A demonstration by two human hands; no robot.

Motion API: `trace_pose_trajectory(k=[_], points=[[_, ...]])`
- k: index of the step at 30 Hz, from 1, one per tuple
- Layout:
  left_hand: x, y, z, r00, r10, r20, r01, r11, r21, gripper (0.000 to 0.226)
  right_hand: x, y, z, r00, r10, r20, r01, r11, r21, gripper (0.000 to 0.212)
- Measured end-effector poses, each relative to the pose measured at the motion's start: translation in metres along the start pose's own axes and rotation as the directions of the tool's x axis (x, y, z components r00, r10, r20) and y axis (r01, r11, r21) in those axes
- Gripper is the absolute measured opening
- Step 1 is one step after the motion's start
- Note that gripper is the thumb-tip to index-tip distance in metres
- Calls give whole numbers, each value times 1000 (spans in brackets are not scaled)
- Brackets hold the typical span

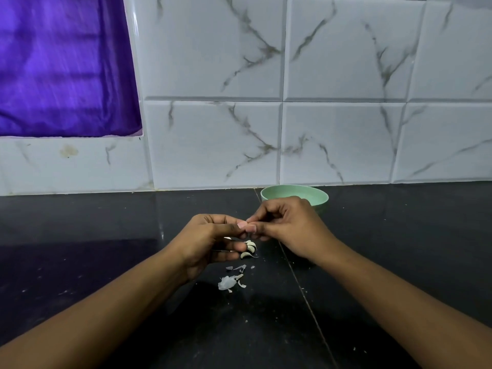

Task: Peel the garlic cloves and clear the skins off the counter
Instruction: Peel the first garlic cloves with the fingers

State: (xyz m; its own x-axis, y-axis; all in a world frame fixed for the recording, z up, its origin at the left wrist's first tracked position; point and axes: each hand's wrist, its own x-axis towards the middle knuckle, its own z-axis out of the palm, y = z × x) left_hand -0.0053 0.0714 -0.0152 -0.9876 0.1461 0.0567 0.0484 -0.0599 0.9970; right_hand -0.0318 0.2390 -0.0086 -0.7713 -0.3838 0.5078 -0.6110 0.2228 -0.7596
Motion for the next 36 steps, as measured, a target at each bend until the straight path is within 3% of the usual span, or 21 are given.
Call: trace_pose_trajectory(k=[4, 8, 13, 20, 26, 36], points=[[1, 0, 0, 1000, -24, -13, 24, 1000, -16, 18, 1, 0, -2, 991, 105, 83, -116, 984, 137, 4], [1, 0, 1, 999, -35, -21, 35, 999, -1, 15, 1, 0, -4, 966, 211, 147, -244, 934, 260, 7], [1, 1, -1, 998, -54, -11, 54, 998, -27, 17, 2, 1, -5, 957, 251, 146, -285, 908, 309, 7], [1, 5, -2, 997, -78, -17, 77, 994, -76, 8, 2, -1, -9, 967, 201, 157, -232, 948, 219, 22], [1, 4, -3, 995, -96, 5, 96, 993, -74, 10, 1, -1, -13, 989, -7, 150, 5, 1000, 8, 28], [0, 3, -1, 994, -92, 54, 93, 995, -21, 12, 4, 7, -9, 980, -54, 191, 38, 996, 87, 23]])
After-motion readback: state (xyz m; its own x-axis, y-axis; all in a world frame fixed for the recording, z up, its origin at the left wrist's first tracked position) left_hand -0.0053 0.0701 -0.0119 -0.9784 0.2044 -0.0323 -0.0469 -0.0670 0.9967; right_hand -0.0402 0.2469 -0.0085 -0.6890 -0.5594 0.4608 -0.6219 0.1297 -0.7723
